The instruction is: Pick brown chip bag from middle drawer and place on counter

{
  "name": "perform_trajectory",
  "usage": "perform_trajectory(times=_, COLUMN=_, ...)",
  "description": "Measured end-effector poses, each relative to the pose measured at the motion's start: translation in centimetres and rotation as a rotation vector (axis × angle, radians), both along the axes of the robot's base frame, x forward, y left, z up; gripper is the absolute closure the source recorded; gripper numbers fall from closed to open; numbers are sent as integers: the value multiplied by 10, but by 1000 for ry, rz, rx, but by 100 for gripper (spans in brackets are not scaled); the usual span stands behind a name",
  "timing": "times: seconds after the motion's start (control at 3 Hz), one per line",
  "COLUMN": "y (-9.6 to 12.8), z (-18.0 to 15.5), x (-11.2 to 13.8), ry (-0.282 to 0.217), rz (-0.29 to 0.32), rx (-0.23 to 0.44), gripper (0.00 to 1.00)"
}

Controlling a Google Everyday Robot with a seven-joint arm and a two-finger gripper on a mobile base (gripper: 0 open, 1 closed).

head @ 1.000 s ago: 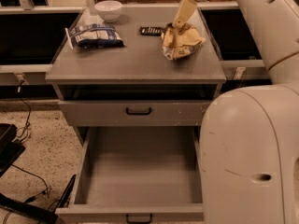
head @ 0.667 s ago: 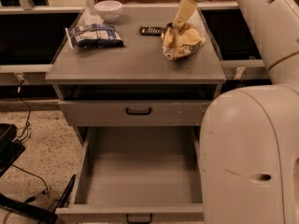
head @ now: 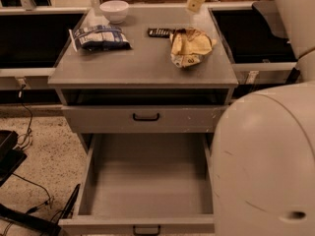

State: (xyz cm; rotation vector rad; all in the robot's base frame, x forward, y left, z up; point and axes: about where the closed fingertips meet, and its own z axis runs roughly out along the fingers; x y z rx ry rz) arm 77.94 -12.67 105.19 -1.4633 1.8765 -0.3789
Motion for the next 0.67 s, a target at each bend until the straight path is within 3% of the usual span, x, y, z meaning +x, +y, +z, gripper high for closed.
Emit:
perform_trajectory(times=0.33, y=-9, z=20, x=-49, ry=60, rz=-4, rx=-56, gripper=0)
perform_trajectory(times=0.67, y=-38, z=34, x=-94, ry=68, rz=-84, rx=-64, gripper=0)
